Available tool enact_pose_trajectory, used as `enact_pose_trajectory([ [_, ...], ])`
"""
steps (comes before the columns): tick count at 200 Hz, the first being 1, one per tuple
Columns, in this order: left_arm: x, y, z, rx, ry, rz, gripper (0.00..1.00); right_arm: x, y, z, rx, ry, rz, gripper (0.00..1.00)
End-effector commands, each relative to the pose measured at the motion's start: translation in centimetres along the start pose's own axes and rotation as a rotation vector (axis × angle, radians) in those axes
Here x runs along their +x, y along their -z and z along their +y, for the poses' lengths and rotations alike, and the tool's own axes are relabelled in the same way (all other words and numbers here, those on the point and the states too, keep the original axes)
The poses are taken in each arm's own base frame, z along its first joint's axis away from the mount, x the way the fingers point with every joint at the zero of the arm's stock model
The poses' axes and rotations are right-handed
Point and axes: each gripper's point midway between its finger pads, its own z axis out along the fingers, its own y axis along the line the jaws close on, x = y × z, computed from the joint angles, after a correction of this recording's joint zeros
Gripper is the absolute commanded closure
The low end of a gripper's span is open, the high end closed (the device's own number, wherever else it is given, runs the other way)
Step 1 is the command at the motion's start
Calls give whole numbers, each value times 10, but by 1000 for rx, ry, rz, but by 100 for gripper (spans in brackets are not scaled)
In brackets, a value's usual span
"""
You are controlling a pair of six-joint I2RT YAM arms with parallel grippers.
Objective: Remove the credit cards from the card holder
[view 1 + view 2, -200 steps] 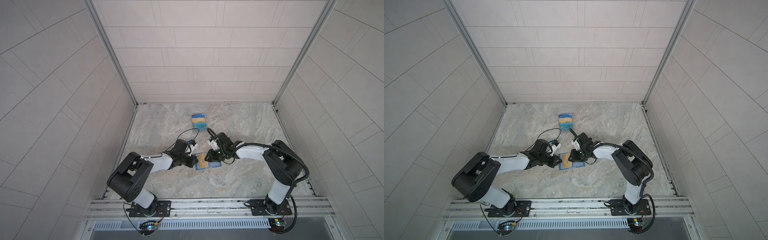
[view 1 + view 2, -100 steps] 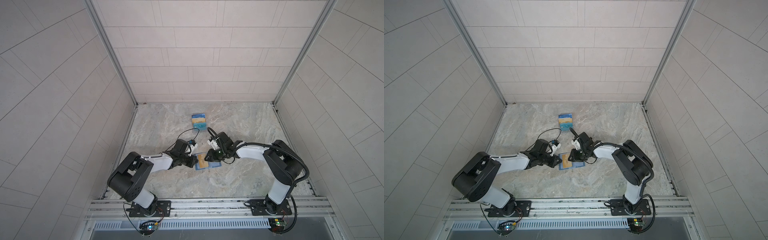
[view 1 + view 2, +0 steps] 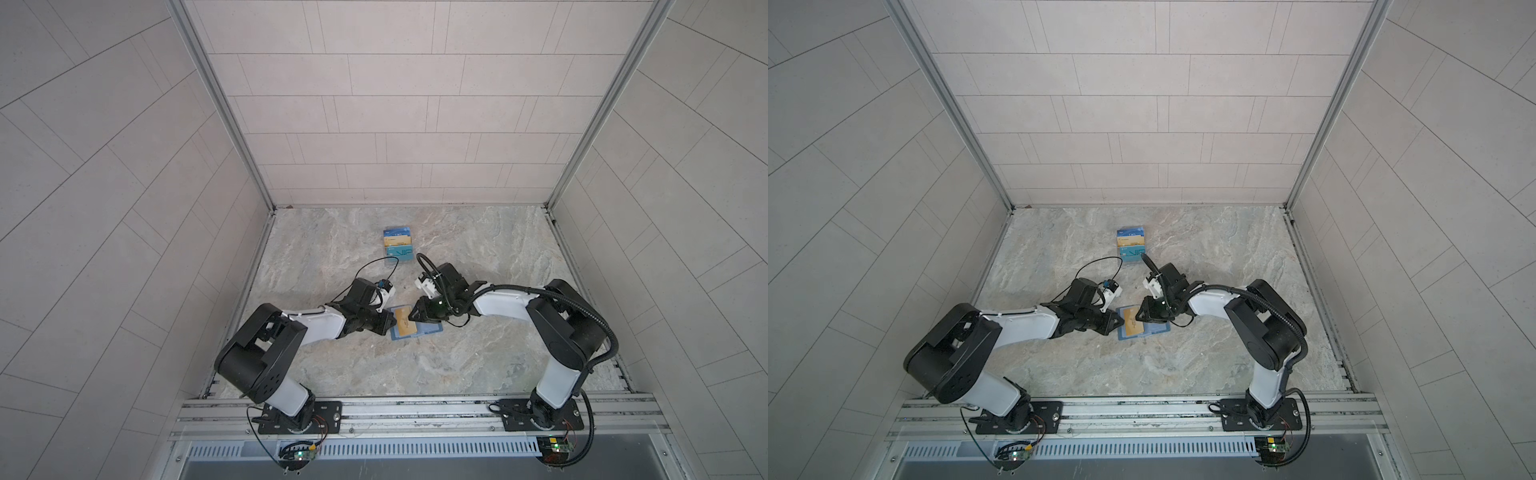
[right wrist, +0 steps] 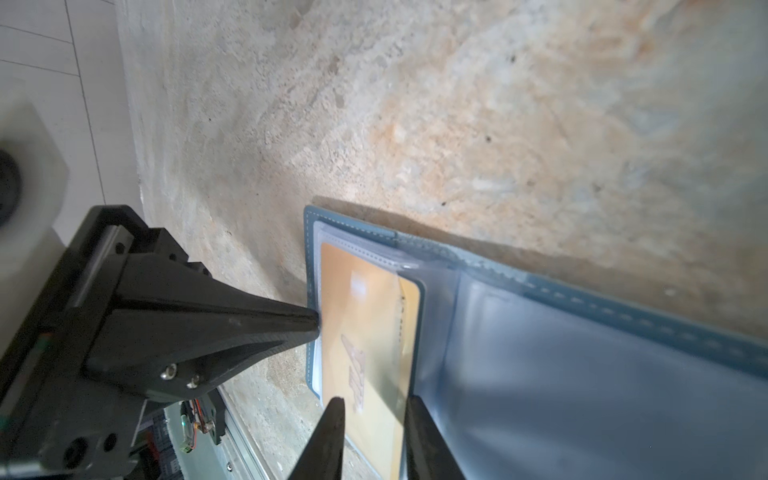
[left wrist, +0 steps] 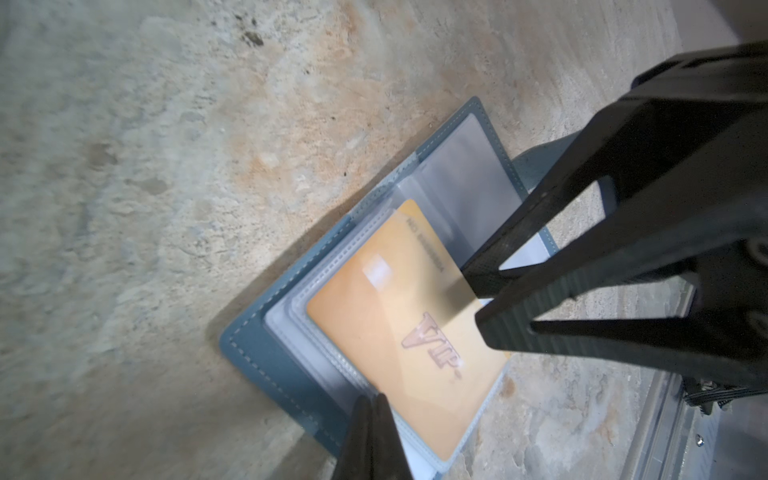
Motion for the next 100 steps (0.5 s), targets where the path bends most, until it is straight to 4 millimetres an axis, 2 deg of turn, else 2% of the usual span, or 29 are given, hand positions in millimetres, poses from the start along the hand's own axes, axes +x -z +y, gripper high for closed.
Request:
enact_pose_trajectory([
  [1, 11, -4, 5, -16, 11, 47, 100, -2, 0, 6, -78, -33, -4, 71],
  [100, 10, -4, 5, -21, 14, 49, 100, -1, -3, 11, -179, -65, 16, 71],
])
